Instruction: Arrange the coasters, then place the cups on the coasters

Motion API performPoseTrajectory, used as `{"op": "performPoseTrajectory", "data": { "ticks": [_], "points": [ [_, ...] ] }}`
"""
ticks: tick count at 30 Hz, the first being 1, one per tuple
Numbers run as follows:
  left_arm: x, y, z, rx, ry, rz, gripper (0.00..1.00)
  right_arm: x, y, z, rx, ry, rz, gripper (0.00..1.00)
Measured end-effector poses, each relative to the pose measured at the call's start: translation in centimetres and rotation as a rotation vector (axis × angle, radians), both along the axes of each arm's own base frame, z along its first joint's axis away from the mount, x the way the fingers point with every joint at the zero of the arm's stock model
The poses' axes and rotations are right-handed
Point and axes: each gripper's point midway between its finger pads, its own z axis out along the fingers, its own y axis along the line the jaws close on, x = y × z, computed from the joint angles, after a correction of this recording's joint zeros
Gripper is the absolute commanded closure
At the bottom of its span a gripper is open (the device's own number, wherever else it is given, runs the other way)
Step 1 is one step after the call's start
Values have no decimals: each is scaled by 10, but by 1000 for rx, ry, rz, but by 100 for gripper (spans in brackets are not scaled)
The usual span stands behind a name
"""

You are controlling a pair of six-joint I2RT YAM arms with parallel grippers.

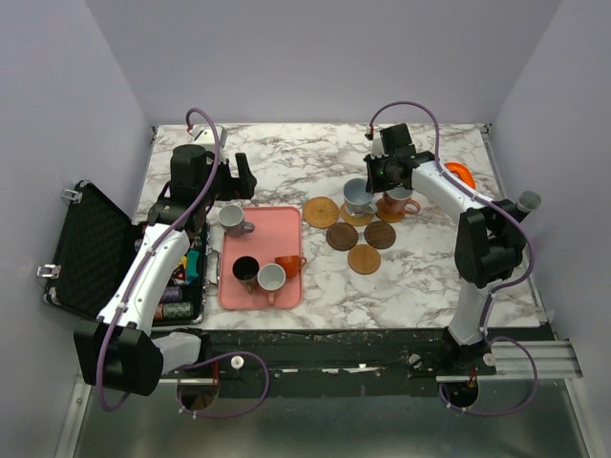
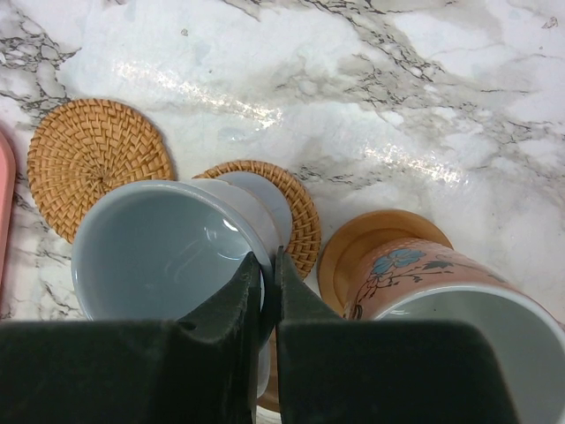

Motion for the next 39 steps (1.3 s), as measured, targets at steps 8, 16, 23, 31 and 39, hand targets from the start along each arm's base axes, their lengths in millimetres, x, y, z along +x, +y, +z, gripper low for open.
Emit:
{"op": "performPoseTrajectory", "data": {
  "ticks": [8,16,23,31,39],
  "points": [
    [0,0,-1,0,2,0,1,1,0,-1,-2,0,1,79],
    [0,-1,-1,-3,3,-3,1,4,1,3,-1,-12,4,72],
    [0,-1,-1,-4,4,-4,1,6,1,5,-1,-17,5,66],
    [0,-1,-1,-5,4,-4,1,8,0,9,-14,-32,23,57],
    [0,-1,-1,-8,6,-2,1,7,-2,15,-30,-50,38,47]
  ]
}}
